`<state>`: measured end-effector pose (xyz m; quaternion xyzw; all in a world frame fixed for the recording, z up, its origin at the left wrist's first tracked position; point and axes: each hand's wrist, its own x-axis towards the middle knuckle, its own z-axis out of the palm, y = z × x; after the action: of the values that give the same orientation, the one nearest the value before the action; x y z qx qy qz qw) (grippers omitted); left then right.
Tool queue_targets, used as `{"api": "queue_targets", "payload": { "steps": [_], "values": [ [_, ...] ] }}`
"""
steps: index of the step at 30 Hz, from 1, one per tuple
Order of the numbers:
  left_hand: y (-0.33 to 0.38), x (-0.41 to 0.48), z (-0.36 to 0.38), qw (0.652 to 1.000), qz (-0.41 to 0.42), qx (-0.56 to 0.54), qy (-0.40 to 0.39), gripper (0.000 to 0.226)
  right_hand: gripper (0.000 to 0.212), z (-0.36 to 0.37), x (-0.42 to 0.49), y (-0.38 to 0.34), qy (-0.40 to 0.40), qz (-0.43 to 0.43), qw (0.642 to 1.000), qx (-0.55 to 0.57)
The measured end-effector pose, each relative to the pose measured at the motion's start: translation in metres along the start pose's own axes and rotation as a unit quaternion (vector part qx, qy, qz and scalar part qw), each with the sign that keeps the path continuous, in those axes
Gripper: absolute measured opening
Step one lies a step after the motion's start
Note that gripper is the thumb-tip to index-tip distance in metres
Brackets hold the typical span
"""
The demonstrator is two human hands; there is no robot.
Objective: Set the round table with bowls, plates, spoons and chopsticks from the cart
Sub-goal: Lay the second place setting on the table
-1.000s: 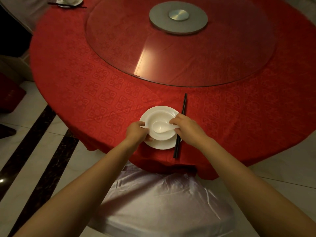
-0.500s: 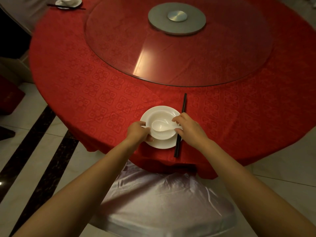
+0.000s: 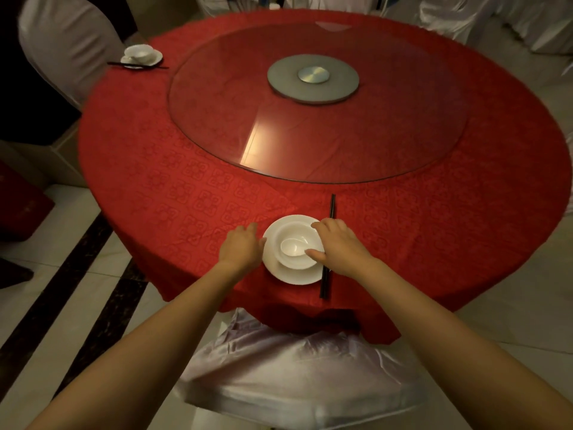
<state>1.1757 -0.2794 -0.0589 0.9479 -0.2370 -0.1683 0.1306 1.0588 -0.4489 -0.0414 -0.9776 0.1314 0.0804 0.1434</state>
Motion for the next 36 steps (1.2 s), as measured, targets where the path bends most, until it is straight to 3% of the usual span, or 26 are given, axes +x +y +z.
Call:
{"api": "queue_targets", "payload": {
  "steps": [10,15,24,30,36],
  "values": [
    [-0.020,-0.035,-0.039,0.997,-0.055,-0.010,0.050,0.059,0.072,-0.026,0.025,-0.050,0.019,-0.041,0.999,-0.030],
    [-0.038,-0.074,-0.051,0.989,-0.108,-0.004,0.101,0.062,0.073,-0.022,0.031,-0.083,0.036,-0.121,0.991,-0.044],
    [-0.059,-0.208,-0.038,0.937,-0.308,-0.038,0.160,0.062,0.072,-0.001,-0.013,-0.145,-0.011,-0.280,0.958,-0.063],
    [-0.052,-0.344,-0.006,0.861,-0.452,-0.096,0.210,0.053,0.062,0.013,-0.091,-0.215,-0.062,-0.438,0.893,-0.085],
    [-0.033,-0.503,0.032,0.776,-0.574,-0.177,0.195,0.048,0.057,0.042,-0.213,-0.281,-0.133,-0.604,0.779,-0.101]
  ]
}}
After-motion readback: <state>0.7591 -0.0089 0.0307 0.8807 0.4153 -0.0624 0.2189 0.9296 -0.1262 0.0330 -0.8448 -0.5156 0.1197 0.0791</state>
